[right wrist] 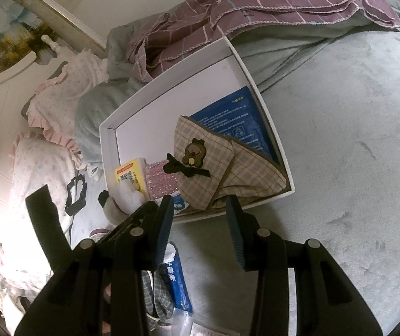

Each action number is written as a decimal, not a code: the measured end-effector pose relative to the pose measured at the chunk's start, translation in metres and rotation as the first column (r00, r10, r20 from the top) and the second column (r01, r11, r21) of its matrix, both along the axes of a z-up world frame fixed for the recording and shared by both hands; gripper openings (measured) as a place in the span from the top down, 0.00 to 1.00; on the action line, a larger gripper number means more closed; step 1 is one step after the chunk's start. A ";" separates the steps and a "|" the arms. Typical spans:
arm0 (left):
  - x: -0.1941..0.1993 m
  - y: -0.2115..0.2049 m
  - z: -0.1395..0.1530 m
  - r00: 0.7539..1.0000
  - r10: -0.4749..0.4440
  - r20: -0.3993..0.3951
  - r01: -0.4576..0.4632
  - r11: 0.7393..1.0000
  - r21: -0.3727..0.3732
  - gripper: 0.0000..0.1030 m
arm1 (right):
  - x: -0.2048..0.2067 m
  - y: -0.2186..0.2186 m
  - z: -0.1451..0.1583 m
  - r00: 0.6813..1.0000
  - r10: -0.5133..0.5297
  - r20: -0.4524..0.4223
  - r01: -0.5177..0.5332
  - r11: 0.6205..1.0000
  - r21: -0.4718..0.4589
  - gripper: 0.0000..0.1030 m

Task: Organize soft objects
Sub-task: 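Withdraw both grippers from the box back over the remaining bed items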

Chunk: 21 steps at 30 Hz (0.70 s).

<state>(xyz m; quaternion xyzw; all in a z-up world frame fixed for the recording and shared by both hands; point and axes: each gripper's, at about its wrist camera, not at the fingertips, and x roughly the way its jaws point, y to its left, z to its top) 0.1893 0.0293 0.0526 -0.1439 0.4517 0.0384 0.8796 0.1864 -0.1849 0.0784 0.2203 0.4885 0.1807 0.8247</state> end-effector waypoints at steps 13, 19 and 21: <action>-0.017 0.005 0.026 0.994 -0.054 -0.092 0.055 0.998 0.007 0.67 | -0.009 0.021 0.009 0.992 0.122 -0.015 -0.122 0.992 -0.037 0.60; -0.030 0.015 0.035 0.988 -0.053 -0.142 0.054 0.999 -0.002 0.67 | -0.018 0.041 0.010 0.975 0.221 -0.040 -0.222 0.975 -0.029 0.60; -0.039 0.026 0.040 0.989 -0.034 -0.145 0.033 0.999 -0.013 0.67 | -0.020 0.046 0.007 0.967 0.249 -0.062 -0.251 0.968 -0.024 0.60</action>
